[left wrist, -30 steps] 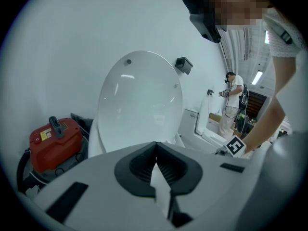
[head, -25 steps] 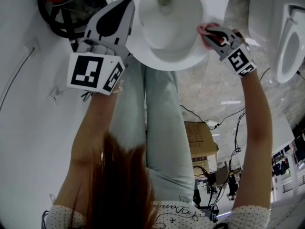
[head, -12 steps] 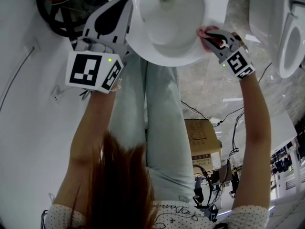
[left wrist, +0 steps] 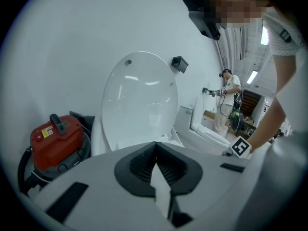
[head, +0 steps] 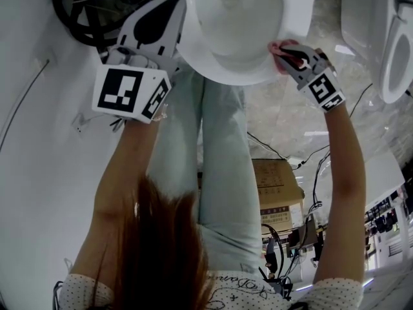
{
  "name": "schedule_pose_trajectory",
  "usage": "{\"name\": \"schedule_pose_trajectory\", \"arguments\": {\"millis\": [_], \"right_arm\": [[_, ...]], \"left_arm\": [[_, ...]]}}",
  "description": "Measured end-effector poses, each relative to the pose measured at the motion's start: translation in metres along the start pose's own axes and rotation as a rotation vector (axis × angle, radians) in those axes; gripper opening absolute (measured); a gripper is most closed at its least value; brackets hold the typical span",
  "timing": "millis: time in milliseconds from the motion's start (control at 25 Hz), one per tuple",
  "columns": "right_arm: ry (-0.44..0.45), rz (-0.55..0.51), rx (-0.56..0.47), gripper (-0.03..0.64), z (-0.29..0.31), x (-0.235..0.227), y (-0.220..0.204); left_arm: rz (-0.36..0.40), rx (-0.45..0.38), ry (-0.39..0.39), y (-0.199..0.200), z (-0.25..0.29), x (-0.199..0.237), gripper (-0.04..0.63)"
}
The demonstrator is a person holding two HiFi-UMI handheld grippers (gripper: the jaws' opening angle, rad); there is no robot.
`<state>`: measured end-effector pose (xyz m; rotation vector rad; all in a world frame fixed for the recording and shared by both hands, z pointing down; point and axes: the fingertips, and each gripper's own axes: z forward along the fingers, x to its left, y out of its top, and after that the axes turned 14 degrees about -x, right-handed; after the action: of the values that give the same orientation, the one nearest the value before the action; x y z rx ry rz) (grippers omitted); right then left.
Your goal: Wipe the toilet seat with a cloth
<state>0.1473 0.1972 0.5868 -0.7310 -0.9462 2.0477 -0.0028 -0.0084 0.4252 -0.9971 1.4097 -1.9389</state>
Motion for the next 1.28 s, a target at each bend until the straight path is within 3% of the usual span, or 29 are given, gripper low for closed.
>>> {"name": "schedule_pose_trajectory", "arguments": {"millis": [640, 960, 1280], "right_arm": [[-0.011, 0.1, -0.003, 0.057, 0.013, 0.056, -0.002], [-0.037, 0.163, -0.014, 0.057, 0.025, 0.075, 0.001], [-0.031, 0.149, -0.026, 0.057, 0.059, 0.11, 0.022]], "left_arm": [[0.007, -0.005, -0.007, 0.004, -0.015, 0.003, 0.0], [-0.001, -0.011, 0.03, 0.005, -0.033, 0.018, 0.0], [-0.02, -0.023, 0.094, 0.009, -0.064, 0.041, 0.0]]}}
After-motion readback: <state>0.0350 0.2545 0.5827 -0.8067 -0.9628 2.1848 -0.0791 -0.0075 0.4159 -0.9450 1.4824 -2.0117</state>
